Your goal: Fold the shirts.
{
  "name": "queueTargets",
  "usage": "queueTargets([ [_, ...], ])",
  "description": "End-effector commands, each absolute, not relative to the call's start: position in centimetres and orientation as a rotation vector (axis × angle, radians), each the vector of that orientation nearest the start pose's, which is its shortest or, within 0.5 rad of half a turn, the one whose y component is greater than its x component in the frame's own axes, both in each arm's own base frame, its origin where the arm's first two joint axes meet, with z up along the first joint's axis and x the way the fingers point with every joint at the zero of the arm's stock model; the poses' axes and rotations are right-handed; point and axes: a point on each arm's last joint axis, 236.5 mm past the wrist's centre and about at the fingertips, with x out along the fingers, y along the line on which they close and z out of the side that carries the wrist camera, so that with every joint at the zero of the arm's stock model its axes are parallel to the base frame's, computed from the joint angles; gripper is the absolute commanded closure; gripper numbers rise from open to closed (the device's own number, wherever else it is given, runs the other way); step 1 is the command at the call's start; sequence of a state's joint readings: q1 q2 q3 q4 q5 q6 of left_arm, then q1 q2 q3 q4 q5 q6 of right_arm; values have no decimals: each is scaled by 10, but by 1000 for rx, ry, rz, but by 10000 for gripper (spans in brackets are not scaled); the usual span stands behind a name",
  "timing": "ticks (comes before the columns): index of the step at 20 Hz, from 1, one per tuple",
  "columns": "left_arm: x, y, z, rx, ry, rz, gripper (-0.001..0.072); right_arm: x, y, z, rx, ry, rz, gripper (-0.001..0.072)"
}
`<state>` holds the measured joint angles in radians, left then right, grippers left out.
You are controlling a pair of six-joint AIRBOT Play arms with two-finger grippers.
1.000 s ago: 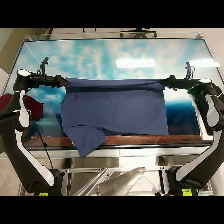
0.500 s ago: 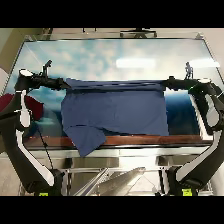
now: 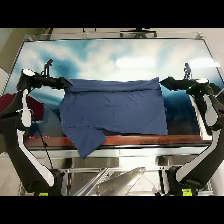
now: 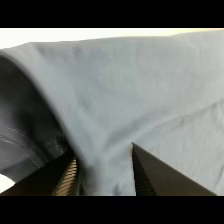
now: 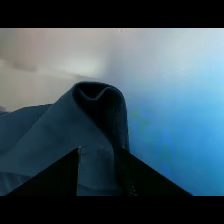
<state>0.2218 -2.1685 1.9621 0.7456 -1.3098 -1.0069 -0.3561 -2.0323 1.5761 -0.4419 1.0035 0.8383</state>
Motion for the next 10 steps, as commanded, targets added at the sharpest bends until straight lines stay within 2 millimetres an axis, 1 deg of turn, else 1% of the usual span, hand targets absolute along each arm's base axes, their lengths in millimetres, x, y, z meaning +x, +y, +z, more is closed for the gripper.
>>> queueTargets([
  [1,563,-29,-57,-473,1138,-617,370,556,-29,-78,746,943,405,417],
  [3,554,-9,-36,-529,1170,-605,370,534,-47,-73,761,1022,377,417],
  [4,544,2,-27,-582,1207,-588,371,520,-56,-68,777,1068,364,418],
  [5,531,9,-22,-633,1247,-572,371,508,-61,-58,792,1093,377,418],
  [6,514,14,-20,-675,1289,-563,371,495,-63,-45,822,1115,403,418],
  [8,477,11,-18,-754,1376,-557,372,465,-59,-22,863,1181,473,421],
  [10,438,-2,-20,-815,1438,-546,372,431,-49,-14,880,1269,511,422],
])
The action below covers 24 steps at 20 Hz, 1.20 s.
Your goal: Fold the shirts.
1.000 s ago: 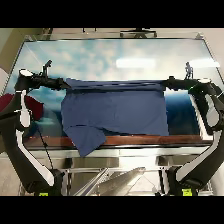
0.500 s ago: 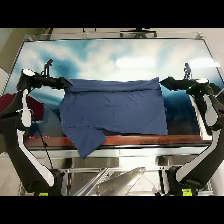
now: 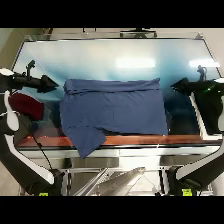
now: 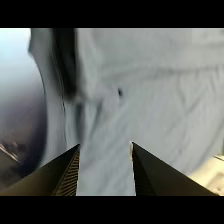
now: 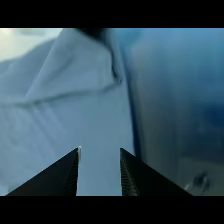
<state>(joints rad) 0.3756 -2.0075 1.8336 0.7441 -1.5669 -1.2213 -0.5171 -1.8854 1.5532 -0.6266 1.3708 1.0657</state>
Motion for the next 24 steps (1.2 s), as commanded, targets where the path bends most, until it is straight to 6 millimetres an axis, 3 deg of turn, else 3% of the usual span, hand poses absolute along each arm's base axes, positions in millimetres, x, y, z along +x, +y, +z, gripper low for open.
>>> queueTargets([
  [1,415,-8,-25,-824,1475,-518,372,416,-45,-17,876,1306,493,423],
  [4,328,-23,-47,-779,1637,-415,372,363,-43,-32,838,1432,415,422],
  [6,282,-42,-55,-805,1670,-369,372,342,-58,-42,831,1444,308,416],
  [7,263,-50,-62,-817,1674,-338,371,336,-67,-46,844,1421,256,374],
  [8,247,-58,-68,-830,1682,-315,371,331,-72,-50,876,1405,212,216],
  [9,229,-66,-74,-852,1703,-294,371,325,-74,-56,900,1404,187,160],
  [10,215,-73,-80,-862,1713,-274,371,319,-72,-62,917,1414,180,161],
  [14,196,-81,-100,-815,1650,-209,371,310,-55,-78,922,1440,205,161],
  [18,188,-83,-103,-810,1627,-184,371,306,-48,-80,906,1453,235,161],
  [24,209,-67,-111,-773,1498,-100,371,306,-46,-80,897,1451,253,161],
])
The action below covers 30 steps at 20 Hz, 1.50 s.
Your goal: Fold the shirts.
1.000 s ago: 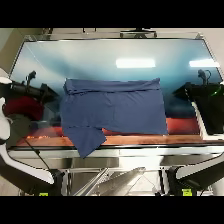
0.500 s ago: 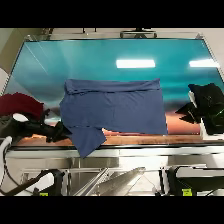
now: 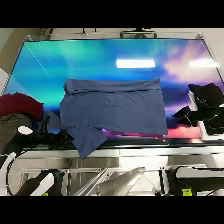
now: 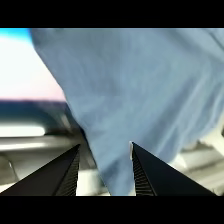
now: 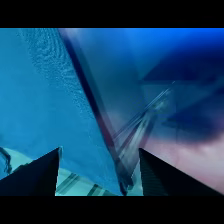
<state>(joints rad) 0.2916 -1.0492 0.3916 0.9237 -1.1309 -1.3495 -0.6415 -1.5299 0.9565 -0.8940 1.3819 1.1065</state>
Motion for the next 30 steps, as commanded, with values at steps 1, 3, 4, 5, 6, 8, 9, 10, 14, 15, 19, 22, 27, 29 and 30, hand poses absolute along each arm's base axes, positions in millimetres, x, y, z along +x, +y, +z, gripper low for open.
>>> queueTargets([
  [1,212,-65,-114,-779,1489,-87,371,306,-46,-80,896,1451,255,161],
  [3,222,-70,-121,-835,1477,-82,371,307,-45,-78,904,1446,259,161],
  [4,227,-80,-121,-861,1464,-124,371,309,-43,-76,913,1437,269,161],
  [5,233,-92,-121,-886,1452,-176,372,311,-40,-73,924,1426,286,161],
  [6,237,-104,-119,-909,1443,-225,372,312,-37,-71,940,1418,301,161],
  [8,232,-116,-122,-911,1470,-276,373,308,-30,-70,959,1425,325,161],
  [9,227,-117,-124,-901,1491,-282,373,304,-27,-73,959,1432,336,161],
  [10,225,-116,-125,-891,1502,-284,373,299,-24,-76,961,1440,346,161],
  [14,225,-117,-124,-894,1498,-287,374,276,-13,-101,976,1488,323,161],
  [15,226,-116,-124,-893,1496,-285,375,270,-12,-107,972,1503,309,161],
  [19,226,-116,-124,-894,1495,-284,375,263,2,-114,962,1536,321,161],
  [22,226,-116,-124,-893,1495,-285,376,262,20,-115,921,1573,370,178],
  [27,227,-116,-123,-892,1493,-287,631,270,30,-105,945,1552,416,499],
  [29,227,-118,-120,-888,1497,-309,678,282,40,-92,993,1489,472,702],
  [30,229,-120,-115,-887,1495,-328,678,290,45,-86,1024,1456,488,700],
])
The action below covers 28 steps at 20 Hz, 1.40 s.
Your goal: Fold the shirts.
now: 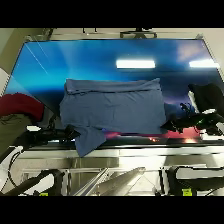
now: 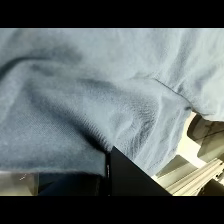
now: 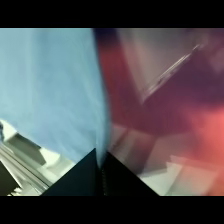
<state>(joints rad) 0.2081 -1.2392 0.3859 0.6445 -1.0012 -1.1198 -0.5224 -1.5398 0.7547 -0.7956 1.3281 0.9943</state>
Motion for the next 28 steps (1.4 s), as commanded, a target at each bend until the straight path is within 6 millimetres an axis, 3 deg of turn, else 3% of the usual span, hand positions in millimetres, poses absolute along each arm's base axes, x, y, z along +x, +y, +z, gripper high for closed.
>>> queueTargets([
  [1,234,-121,-107,-884,1490,-353,678,295,48,-81,1050,1431,499,701],
  [3,246,-125,-82,-859,1451,-424,678,301,51,-70,1093,1401,530,701],
  [5,263,-126,-41,-810,1366,-494,679,302,49,-54,1091,1394,580,701],
  [9,294,-122,41,-705,1173,-545,678,320,22,-27,1075,1312,542,701],
  [11,307,-112,62,-649,1120,-517,678,330,15,-14,1071,1263,533,701],
  [14,338,-105,82,-617,1064,-526,678,364,24,17,1096,1091,605,701],
  [17,382,-95,77,-584,1057,-539,678,407,24,24,1062,945,544,701],
  [22,456,-93,41,-478,1041,-622,678,475,17,22,984,700,418,701],
  [25,501,-85,17,-467,1026,-610,678,501,25,-1,961,639,390,700],
  [28,530,-80,-6,-465,1029,-615,678,521,39,-28,909,657,401,701],
])
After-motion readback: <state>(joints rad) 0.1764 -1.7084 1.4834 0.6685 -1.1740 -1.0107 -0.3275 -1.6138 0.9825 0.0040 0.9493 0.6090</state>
